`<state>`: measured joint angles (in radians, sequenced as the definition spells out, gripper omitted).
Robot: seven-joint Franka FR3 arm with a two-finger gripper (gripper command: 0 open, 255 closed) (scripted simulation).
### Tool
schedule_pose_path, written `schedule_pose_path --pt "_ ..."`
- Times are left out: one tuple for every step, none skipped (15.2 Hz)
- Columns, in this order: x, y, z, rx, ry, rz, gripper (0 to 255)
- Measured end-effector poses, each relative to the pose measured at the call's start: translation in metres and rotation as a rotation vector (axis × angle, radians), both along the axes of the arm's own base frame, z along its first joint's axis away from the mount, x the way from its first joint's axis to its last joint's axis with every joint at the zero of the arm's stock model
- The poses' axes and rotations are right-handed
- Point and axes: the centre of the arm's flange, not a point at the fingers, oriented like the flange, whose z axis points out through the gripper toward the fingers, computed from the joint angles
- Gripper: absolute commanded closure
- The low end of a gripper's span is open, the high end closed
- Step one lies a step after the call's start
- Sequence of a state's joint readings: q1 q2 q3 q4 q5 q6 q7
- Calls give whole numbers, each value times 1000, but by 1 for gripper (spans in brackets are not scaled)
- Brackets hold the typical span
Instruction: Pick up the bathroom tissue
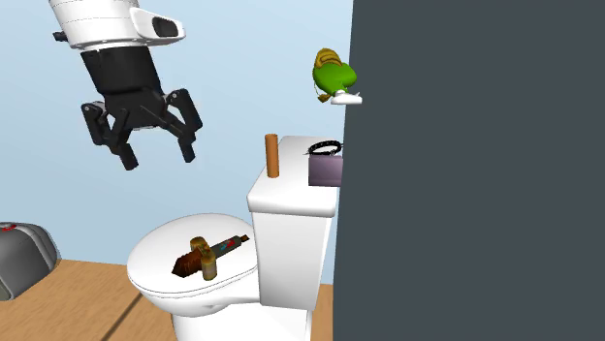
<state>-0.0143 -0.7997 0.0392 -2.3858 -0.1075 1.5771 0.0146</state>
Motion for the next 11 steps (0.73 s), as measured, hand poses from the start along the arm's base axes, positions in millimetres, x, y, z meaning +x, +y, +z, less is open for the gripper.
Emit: schedule_pose_path --pt "0 0 0 0 0 0 0" --pt "3 -2 -4 -17 10 16 0" --pt "9 -5 -7 -45 26 41 0" --pt "15 -12 -15 -78 45 71 0" --pt "22 -14 -20 -114 65 104 0" --pt "28 -20 -23 -151 86 137 0" --pt "36 -28 -28 -189 107 171 0" --pt "45 -32 -33 -228 129 207 0" --pt "52 -38 -41 -266 151 242 0" --pt "57 -42 -46 -305 173 277 0" --pt "68 -47 -53 -343 194 312 0"
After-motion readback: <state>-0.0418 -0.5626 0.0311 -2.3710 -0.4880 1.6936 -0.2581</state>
